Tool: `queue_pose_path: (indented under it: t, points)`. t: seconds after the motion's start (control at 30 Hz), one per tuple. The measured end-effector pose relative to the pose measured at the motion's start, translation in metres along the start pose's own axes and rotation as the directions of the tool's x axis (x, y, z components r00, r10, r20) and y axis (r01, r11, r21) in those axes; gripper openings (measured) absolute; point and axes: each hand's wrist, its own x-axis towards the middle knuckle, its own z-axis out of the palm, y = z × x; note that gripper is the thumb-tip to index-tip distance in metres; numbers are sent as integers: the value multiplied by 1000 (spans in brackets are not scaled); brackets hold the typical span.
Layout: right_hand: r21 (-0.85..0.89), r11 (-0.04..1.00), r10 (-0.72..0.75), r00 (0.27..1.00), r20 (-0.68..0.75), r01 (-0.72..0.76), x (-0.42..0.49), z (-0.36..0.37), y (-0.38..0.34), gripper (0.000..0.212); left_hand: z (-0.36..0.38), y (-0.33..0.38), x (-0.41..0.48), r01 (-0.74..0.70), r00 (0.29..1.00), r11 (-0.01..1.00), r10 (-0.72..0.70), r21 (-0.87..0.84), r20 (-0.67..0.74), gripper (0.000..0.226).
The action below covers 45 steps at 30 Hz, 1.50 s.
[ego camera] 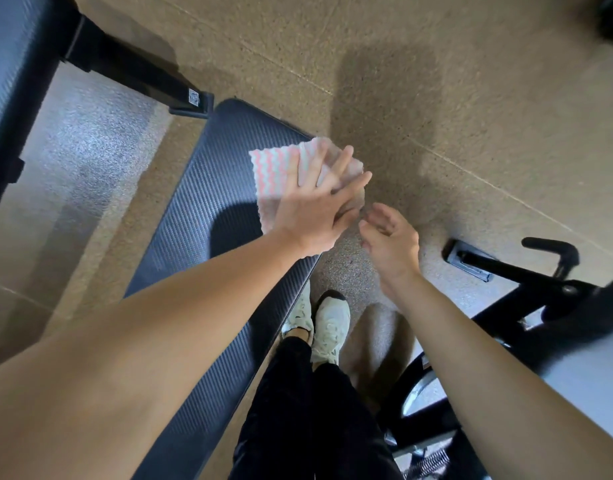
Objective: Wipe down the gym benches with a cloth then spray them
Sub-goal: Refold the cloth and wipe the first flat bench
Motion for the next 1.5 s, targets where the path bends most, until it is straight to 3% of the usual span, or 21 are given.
queue_pose_path:
  t: [0.13,0.2,0.3,0.37,0.47,0.53,0.63,0.7,0.83,0.93,1.07,1.17,1.27,1.37,1.5]
  points:
    - [56,998,36,999,-31,-34,-5,6,-8,43,-21,-11,36,-82,995,997,82,-7,60,54]
    - [43,999,22,1000,-17,-21,-7,8,-16,45,-32,-18,56,-34,992,999,38,-39,118,52]
    - [-74,995,-67,997,-33,65,-7,13,-32,49,-48,-29,65,39,993,953,-4,-300,115,47]
    - [-206,963,-182,983,-25,174,-5,19,-42,55,-54,-38,53,9,1000,884,-21,-468,-21,42]
    - [-446,816,-377,923,75,369,6,30,-53,65,-54,-52,15,50,943,849,-213,-526,-254,38]
    - [-573,690,-398,893,211,443,14,38,-60,74,-49,-60,-17,135,872,845,-349,-518,-343,37]
    - [-716,487,-262,865,427,501,23,46,-69,80,-45,-70,-62,417,804,782,-555,-463,-213,41]
    - [-761,423,-198,870,452,492,33,45,-76,75,-41,-69,-89,591,746,722,-659,-360,-95,52]
    - [-691,521,-173,855,489,501,60,33,-108,55,-34,-57,-120,743,643,606,-764,-283,52,73]
    - [-724,502,-116,866,486,474,86,27,-132,30,-32,-52,-119,758,624,576,-778,-306,80,77]
    - [-618,734,-35,925,378,280,119,15,-167,12,-35,-49,-112,778,584,520,-805,-351,103,77]
    - [-552,800,-59,948,314,232,118,1,-195,11,-36,-50,-112,784,580,513,-806,-350,120,77]
    - [-498,845,69,885,460,193,99,1,-199,39,-37,-47,-110,795,570,497,-809,-348,146,78]
    - [-606,775,255,789,559,179,76,19,-187,46,-37,-44,-108,801,563,488,-811,-348,158,77]
    - [-712,692,429,724,540,121,77,39,-188,50,-35,-45,-111,796,566,490,-810,-355,151,76]
